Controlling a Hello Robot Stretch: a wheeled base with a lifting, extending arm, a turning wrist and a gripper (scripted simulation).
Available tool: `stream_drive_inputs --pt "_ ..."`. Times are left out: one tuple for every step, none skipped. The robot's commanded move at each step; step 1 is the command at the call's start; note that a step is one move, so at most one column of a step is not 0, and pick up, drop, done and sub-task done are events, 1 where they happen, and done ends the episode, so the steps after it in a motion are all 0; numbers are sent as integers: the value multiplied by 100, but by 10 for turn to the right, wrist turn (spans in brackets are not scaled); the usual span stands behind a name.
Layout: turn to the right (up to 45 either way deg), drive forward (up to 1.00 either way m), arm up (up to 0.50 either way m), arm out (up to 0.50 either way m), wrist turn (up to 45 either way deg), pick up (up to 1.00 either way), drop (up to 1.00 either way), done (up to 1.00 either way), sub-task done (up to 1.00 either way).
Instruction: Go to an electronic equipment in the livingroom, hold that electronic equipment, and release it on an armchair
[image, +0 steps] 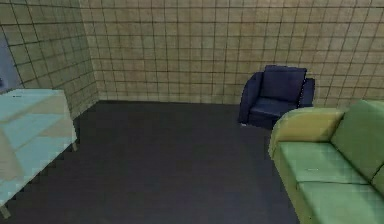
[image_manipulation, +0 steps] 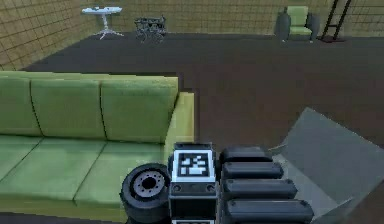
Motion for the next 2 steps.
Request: stream_drive_inputs --pt "0 100 0 0 0 0 0 0 0" --pt "30 0 0 0 0 0 0 0 0"
